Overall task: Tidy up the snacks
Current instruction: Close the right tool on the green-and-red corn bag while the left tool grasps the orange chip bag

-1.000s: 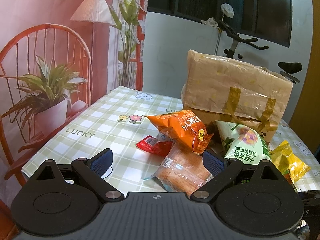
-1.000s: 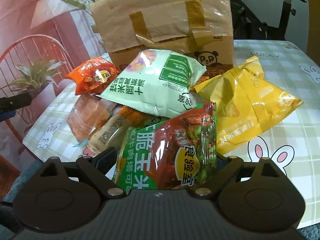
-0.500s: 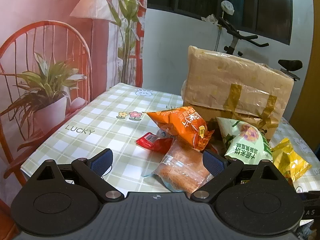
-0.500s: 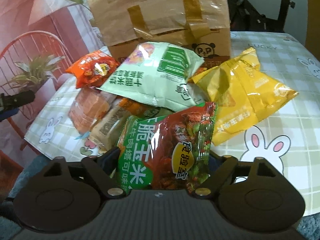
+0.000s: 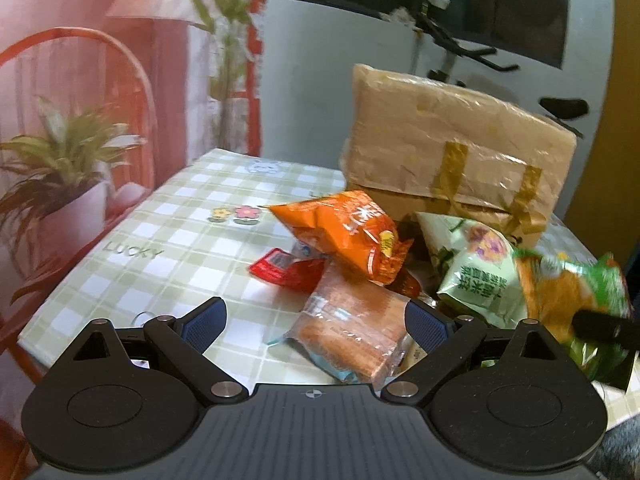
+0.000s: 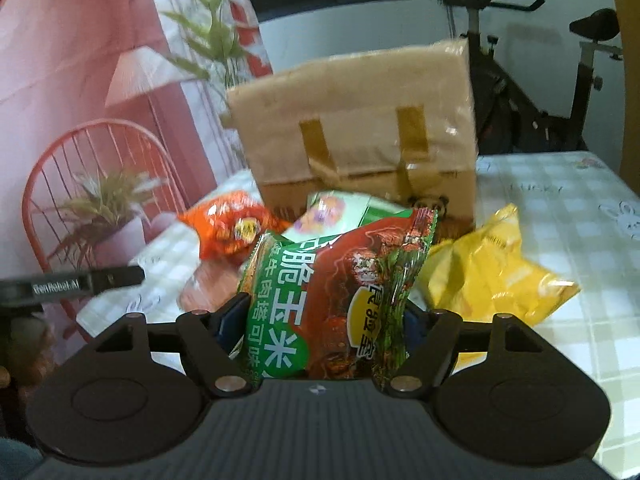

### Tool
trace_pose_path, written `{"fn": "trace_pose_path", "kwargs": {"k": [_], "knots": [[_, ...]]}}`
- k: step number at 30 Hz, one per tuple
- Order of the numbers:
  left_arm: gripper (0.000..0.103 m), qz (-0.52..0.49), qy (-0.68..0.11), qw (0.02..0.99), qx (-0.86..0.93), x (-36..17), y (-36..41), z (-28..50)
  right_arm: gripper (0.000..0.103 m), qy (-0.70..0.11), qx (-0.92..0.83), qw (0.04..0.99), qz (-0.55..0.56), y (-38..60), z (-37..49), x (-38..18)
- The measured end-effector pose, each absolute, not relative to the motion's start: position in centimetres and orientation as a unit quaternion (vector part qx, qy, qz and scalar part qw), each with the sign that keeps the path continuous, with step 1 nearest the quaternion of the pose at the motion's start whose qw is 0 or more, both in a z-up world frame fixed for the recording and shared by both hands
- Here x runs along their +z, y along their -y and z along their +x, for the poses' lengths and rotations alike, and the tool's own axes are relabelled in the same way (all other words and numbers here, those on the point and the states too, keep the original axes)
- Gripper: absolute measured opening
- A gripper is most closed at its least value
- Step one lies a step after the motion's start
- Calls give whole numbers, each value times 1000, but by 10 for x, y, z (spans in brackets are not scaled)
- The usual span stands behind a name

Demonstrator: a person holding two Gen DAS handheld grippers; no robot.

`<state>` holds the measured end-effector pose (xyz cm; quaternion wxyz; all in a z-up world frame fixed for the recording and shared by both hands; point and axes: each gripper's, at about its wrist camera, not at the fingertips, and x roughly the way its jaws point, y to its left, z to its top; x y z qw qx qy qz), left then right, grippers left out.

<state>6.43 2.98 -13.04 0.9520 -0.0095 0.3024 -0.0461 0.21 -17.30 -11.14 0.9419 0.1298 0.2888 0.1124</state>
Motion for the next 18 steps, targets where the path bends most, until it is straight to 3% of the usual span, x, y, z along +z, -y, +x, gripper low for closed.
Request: {"fn": "trace_pose_path", "kwargs": {"k": [9,18], "knots": [[97,41,-318,941,-111,-156,-19,97,75,-264,107,946,152,188,13,-100],[96,-103,-319,938,-84,-140,-49,147,75,-242,100,956,136,194,28,-89]]}}
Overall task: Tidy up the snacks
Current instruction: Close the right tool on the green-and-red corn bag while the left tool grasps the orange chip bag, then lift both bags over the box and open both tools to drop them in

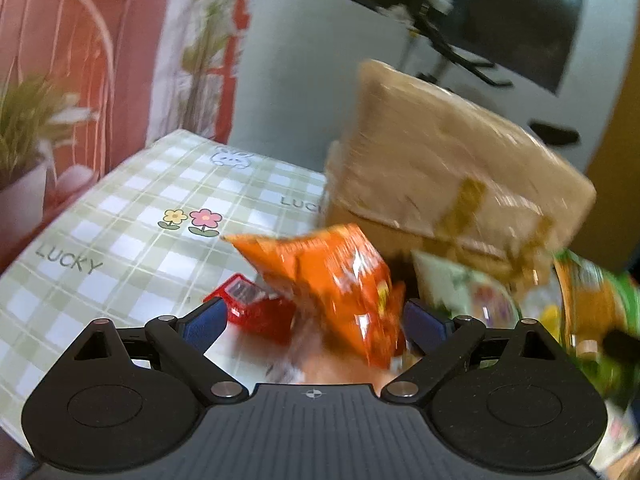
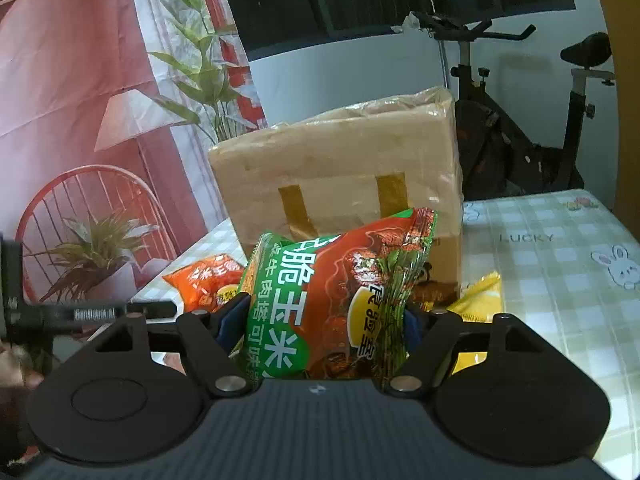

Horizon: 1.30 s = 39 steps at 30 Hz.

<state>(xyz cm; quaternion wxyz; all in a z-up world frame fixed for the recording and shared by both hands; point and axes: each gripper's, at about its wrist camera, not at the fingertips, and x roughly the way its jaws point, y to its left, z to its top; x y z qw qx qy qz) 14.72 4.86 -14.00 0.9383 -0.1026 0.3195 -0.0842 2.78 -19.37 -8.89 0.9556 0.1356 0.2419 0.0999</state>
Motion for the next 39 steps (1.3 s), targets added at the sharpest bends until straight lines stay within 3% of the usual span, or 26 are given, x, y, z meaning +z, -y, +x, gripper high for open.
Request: {"fn": "trace_pose_path", "kwargs": {"k": [15,17,18,20,28,39], "knots": [[97,-208,-362,908,-24,-171,-40,212,75,-237,81,960,123,201,39,-85],[86,-207,-359,909,-39,-173,-39,213,75,-238,76,960,124,204,39,-86],[74,-203,-352,912,-50,-172,-38,212,75,-239,74,960,125,205,40,-86],[67,-174,-347,920,-52,-167,-35,209,75,-240,73,960,125,206,41,-85],[64,-121,-291,947,-66,-126,-44,176,75,-230,75,963,120,206,41,-78],[64,-63,-186,977,-80,-31,-43,155,75,-183,106,971,112,210,52,-33]]}}
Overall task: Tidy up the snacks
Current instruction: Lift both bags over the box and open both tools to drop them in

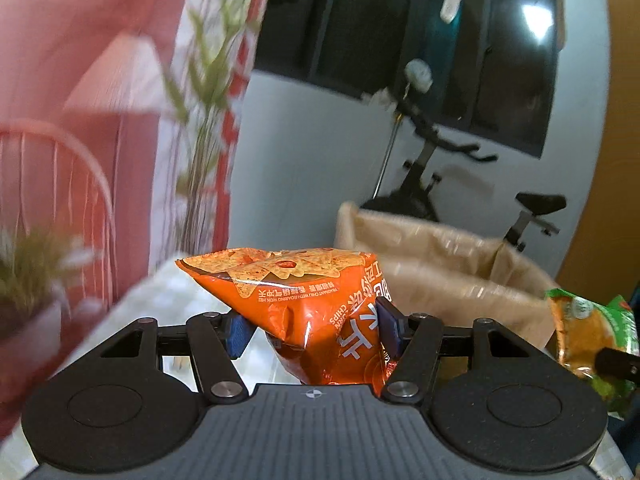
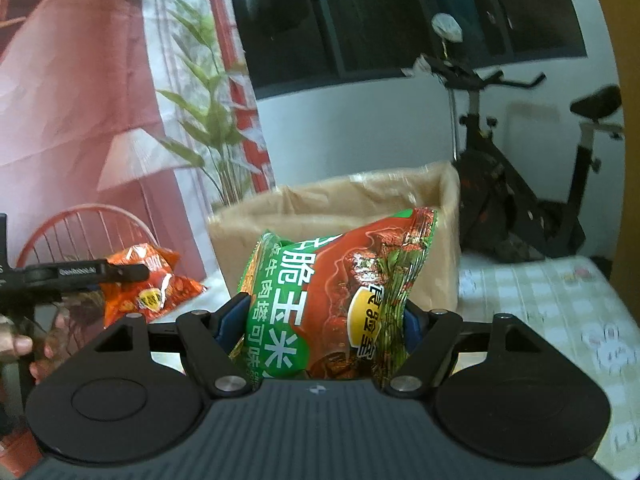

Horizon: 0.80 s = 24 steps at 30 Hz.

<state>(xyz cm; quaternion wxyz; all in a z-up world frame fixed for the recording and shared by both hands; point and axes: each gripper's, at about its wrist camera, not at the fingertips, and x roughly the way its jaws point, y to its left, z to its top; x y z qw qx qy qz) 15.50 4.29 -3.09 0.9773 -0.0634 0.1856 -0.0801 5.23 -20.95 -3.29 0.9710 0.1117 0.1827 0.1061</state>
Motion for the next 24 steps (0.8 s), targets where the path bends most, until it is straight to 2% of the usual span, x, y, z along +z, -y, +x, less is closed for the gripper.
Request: {"fn": "trace_pose_path", "kwargs": {"k": [8,13,17,24], "knots": [[65,-13,-120,988,-101,22,4,178,75,-139,103,984,51,210,86,13],[65,27,-113,988,-103,38,53,220,75,-126,75,989,-4,205,138,30],[65,52,-123,986,-98,36,84,255,75,-127,47,990,-49,198,185,26],[66,84,-174,977,-89,8,107,299,75,-173,23,982,-78,191,238,-2]]}}
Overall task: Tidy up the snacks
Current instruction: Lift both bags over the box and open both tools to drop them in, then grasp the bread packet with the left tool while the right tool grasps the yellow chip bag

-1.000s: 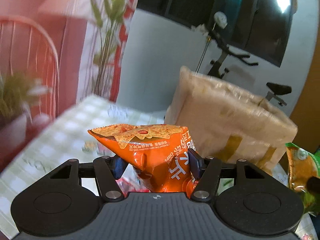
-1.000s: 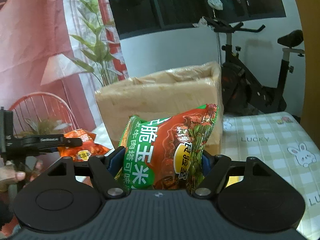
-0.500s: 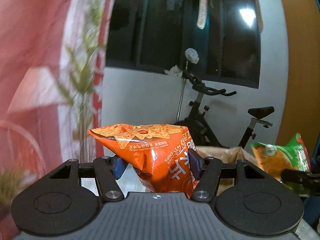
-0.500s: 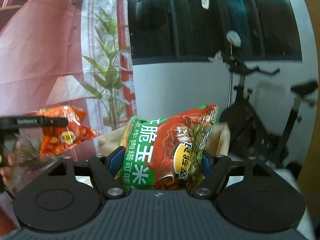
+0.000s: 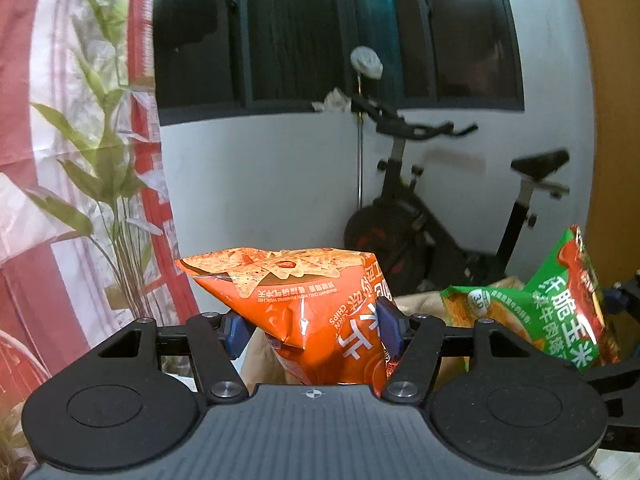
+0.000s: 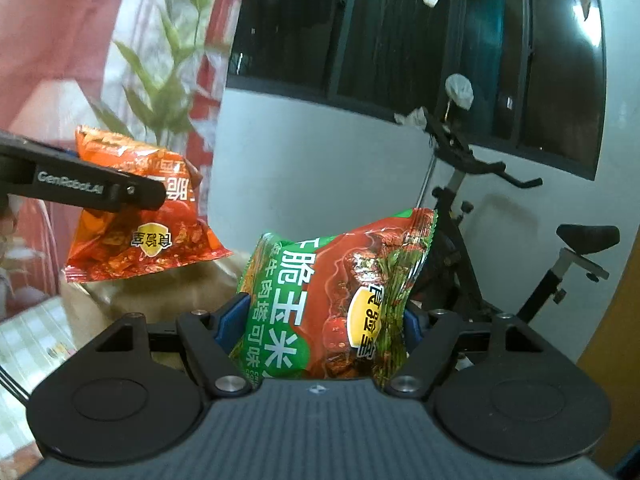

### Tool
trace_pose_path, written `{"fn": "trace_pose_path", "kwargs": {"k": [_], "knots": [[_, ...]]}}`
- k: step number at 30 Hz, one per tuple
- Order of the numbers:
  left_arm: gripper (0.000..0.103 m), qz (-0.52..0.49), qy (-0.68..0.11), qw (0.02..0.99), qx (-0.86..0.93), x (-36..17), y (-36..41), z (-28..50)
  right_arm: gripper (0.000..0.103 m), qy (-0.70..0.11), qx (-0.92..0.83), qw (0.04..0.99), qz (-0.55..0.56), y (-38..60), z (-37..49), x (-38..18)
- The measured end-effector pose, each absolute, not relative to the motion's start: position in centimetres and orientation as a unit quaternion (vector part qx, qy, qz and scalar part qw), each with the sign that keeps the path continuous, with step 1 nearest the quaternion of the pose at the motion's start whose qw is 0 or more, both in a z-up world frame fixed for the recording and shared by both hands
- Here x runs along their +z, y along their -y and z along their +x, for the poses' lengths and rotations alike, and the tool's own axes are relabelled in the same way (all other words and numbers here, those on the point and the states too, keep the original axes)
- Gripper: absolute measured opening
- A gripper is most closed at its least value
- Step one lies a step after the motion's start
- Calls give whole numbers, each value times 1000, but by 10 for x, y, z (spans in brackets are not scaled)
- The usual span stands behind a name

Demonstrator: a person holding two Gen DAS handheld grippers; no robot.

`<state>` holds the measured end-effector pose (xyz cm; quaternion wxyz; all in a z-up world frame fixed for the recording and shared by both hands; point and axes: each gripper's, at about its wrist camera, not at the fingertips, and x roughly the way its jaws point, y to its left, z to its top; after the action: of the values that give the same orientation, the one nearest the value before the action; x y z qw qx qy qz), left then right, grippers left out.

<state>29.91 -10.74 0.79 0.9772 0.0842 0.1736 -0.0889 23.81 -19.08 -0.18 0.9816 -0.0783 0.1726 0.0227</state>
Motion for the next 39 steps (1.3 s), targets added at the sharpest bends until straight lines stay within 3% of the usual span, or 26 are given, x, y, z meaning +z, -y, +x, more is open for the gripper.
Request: {"fn": "trace_pose_path", "kwargs": {"k": [5,7,8,11,21,28,39], "knots": [[72,77,-203,969,-114,-6,102,318,77,-205,18,977,-56,197,254,-17],[89,67,-211,968,-120,-8,95,319,80,-213,18,976,-50,199,257,-20],[90,64,-210,968,-121,-8,92,318,79,-218,23,975,-47,200,257,-20],[91,54,-205,970,-119,-5,84,317,91,-230,40,972,-37,203,258,-18],[91,68,-206,970,-112,11,52,282,92,-217,51,975,4,210,233,-3],[90,19,-203,974,-103,23,-11,232,92,-212,80,974,24,216,195,11],[90,11,-222,970,-95,-39,-49,157,92,-210,87,972,50,211,129,-14]]}}
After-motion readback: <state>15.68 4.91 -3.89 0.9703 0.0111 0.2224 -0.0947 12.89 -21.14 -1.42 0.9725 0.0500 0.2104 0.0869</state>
